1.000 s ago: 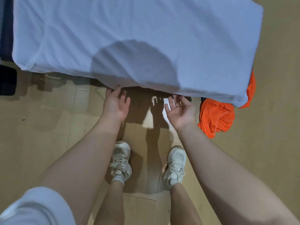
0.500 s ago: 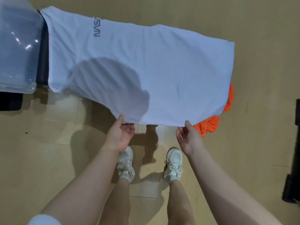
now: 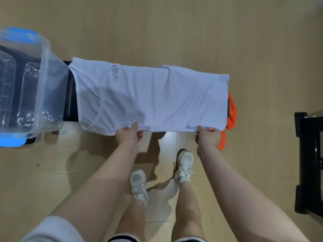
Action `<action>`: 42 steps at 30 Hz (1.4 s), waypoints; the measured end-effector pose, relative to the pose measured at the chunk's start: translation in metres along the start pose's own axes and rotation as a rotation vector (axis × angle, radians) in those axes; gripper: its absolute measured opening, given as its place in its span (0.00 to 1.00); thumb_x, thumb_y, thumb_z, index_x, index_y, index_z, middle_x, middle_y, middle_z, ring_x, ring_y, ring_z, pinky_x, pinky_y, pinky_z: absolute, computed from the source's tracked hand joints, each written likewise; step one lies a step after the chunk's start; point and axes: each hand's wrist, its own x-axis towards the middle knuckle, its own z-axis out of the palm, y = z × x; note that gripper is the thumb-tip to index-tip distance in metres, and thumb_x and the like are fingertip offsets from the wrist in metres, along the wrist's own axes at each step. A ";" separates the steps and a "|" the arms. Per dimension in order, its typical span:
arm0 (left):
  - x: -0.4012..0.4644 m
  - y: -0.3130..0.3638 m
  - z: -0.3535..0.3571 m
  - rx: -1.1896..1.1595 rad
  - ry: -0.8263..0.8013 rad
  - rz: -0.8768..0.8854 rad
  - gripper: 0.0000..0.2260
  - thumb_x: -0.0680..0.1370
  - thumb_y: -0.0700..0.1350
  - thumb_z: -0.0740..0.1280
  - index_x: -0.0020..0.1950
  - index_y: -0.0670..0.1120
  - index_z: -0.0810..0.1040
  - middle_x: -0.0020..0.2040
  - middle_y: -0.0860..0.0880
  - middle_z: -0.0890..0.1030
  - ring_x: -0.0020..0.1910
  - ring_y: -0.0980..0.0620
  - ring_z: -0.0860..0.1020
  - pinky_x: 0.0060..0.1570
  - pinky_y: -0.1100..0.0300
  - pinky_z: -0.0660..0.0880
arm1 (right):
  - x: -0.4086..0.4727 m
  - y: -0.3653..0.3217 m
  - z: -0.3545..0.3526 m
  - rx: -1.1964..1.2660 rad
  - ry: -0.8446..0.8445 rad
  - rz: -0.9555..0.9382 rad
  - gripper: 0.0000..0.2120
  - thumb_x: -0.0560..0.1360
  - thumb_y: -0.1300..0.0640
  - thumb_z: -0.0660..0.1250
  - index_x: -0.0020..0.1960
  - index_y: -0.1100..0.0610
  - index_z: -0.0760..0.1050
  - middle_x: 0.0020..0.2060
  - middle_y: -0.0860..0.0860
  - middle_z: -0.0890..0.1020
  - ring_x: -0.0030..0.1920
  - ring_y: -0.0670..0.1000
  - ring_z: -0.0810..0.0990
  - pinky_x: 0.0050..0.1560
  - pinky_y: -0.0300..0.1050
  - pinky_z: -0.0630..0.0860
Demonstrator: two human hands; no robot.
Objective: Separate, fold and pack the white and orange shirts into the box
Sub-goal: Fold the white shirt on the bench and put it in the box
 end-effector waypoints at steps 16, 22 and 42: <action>-0.023 -0.095 0.134 0.970 -0.459 0.638 0.09 0.79 0.41 0.58 0.57 0.46 0.75 0.50 0.48 0.77 0.46 0.52 0.75 0.48 0.63 0.69 | 0.143 0.014 -0.068 -0.182 -0.174 0.202 0.14 0.77 0.57 0.61 0.58 0.65 0.70 0.37 0.51 0.71 0.33 0.49 0.68 0.36 0.41 0.65; -0.017 -0.116 0.176 1.485 -0.630 0.984 0.17 0.77 0.49 0.55 0.65 0.52 0.71 0.72 0.49 0.63 0.66 0.47 0.68 0.55 0.57 0.67 | 0.157 0.032 -0.058 0.410 -0.547 0.610 0.10 0.80 0.52 0.56 0.43 0.51 0.73 0.35 0.45 0.82 0.44 0.45 0.76 0.46 0.41 0.67; -0.029 -0.093 0.211 1.553 -0.465 1.048 0.12 0.80 0.47 0.59 0.55 0.43 0.77 0.53 0.43 0.76 0.52 0.42 0.76 0.46 0.51 0.72 | 0.177 -0.038 -0.078 -0.155 -0.418 -0.039 0.02 0.74 0.56 0.64 0.46 0.51 0.71 0.40 0.52 0.77 0.37 0.51 0.73 0.41 0.45 0.71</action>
